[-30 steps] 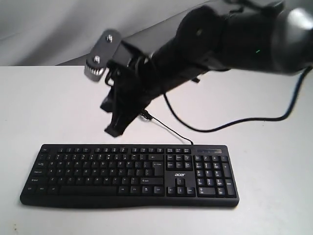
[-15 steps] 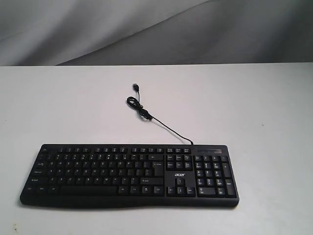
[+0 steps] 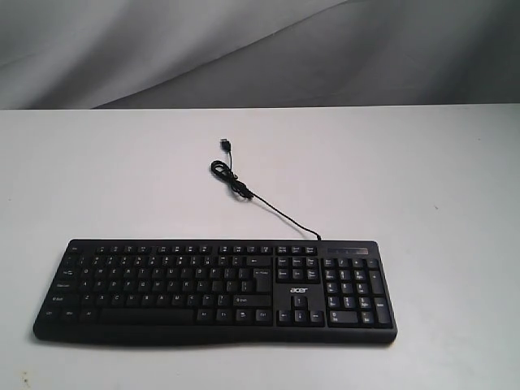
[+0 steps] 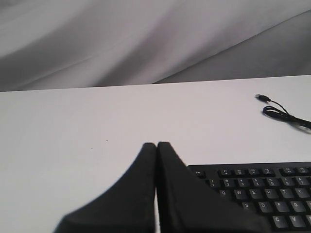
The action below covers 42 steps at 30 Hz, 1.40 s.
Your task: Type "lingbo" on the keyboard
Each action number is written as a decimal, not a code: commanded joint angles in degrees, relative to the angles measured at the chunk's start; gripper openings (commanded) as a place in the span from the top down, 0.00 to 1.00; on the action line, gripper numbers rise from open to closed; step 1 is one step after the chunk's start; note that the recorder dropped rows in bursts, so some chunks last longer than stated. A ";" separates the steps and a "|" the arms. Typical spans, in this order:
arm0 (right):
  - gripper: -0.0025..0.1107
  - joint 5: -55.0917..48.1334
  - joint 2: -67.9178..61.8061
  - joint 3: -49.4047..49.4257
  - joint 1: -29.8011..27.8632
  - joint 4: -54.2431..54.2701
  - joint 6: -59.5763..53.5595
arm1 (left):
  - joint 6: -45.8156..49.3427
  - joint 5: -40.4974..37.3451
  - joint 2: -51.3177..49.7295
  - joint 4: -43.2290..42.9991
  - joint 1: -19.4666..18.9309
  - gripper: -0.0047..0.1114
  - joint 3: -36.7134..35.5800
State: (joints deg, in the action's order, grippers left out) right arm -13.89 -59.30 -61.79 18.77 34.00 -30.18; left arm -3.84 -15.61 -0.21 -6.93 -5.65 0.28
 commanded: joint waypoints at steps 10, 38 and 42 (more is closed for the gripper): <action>0.98 4.18 33.48 33.07 -22.65 -9.88 11.12 | -0.12 0.39 0.21 0.21 -0.06 0.96 -0.28; 0.98 3.14 58.48 61.79 -23.34 -24.64 30.18 | -0.12 0.39 0.21 0.21 -0.06 0.96 -0.28; 0.98 -0.54 59.30 61.79 -23.34 -30.17 30.18 | -0.12 0.39 0.21 0.21 -0.06 0.96 -0.28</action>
State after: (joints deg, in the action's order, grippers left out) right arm -12.19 -0.47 -0.22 -4.11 8.30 0.00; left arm -3.84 -15.61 -0.21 -6.93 -5.65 0.28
